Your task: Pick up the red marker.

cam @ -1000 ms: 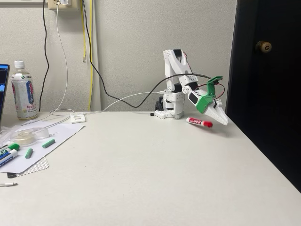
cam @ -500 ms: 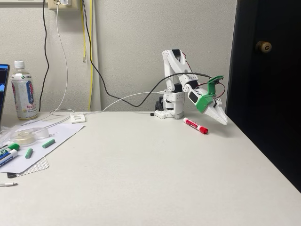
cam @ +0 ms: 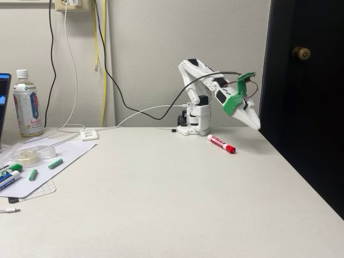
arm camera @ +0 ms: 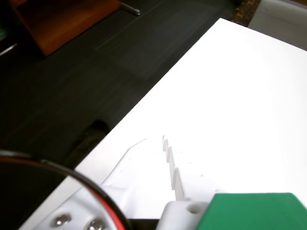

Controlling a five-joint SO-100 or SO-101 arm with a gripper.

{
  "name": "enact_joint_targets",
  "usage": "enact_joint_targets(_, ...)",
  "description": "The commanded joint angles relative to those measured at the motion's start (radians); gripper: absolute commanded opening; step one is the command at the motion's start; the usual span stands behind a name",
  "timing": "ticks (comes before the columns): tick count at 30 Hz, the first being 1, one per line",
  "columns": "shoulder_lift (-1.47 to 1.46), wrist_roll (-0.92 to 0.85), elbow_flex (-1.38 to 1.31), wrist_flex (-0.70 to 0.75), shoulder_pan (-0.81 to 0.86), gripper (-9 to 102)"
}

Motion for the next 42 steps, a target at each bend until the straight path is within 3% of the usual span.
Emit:
enact_joint_targets(1,0.095,0.044,-0.091,0.117,0.002,0)
enact_joint_targets(12,0.141,0.100,-0.367,0.538,0.044,0)
enact_joint_targets(30,0.107,0.048,-0.634,1.086,0.121,0)
enact_joint_targets(42,0.095,-0.040,-0.641,1.282,0.166,0)
